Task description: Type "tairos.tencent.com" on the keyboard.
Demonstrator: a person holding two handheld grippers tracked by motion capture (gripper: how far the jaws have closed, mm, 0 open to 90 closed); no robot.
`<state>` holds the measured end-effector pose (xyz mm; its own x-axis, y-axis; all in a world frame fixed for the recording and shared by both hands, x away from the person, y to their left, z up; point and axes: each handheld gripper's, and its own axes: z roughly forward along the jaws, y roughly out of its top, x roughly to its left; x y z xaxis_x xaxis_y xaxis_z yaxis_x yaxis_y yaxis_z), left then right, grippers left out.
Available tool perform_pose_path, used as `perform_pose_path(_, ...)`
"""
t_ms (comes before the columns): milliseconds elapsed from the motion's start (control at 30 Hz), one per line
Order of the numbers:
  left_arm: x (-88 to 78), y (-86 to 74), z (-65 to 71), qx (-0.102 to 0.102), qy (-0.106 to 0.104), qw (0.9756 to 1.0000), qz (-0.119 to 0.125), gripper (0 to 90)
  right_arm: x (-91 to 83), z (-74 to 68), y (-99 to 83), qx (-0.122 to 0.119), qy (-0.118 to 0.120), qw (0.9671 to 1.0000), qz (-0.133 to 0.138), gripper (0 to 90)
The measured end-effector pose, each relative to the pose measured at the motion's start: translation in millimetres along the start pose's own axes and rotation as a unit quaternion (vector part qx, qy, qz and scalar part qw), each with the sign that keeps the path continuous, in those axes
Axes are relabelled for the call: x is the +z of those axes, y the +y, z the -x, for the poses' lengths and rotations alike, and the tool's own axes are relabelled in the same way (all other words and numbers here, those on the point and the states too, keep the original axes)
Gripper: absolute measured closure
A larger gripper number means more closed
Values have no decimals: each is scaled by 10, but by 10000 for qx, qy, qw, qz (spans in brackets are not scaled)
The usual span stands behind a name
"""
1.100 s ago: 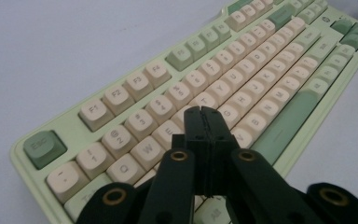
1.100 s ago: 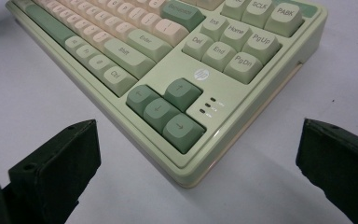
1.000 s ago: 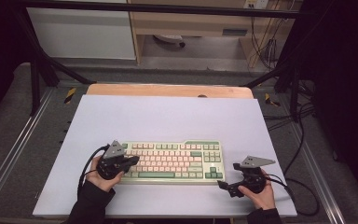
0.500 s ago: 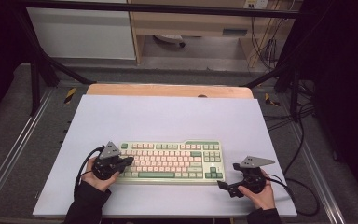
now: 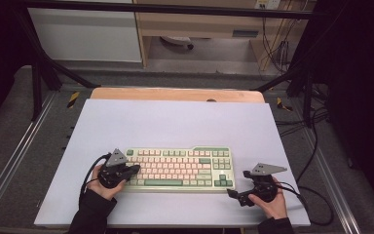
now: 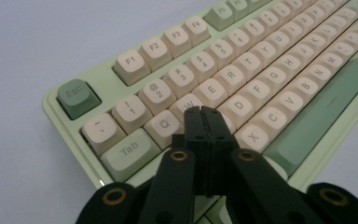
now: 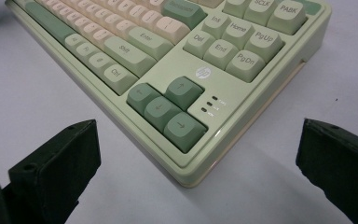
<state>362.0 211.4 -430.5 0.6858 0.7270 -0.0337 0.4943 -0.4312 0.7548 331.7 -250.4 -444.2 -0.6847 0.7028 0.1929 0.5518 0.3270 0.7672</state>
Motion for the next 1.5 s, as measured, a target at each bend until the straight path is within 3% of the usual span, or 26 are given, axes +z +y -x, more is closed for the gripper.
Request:
perform_pose_path(433, -68, 41, 17, -12, -98, 9999, 136, 898, -15, -15, 28, -29, 43, 10000, 83, 3)
perform_pose_path(633, -86, 43, 3, -56, -139, 9997, 184, 898, -17, -90, 101, -111, 36, 9998, 149, 3)
perform_pose_path(867, -89, 41, 1, -72, -151, 9997, 204, 898, 62, -217, 199, -234, -3, 9997, 45, 6)
perform_pose_path(1233, -103, 42, -13, -105, -183, 9995, 229, 898, 194, -409, 363, -425, 127, 9990, 98, 101)
perform_pose_path(1500, -99, 40, -9, -64, -179, 9996, 217, 898, 307, -554, 538, -525, 327, 9978, 246, 250)
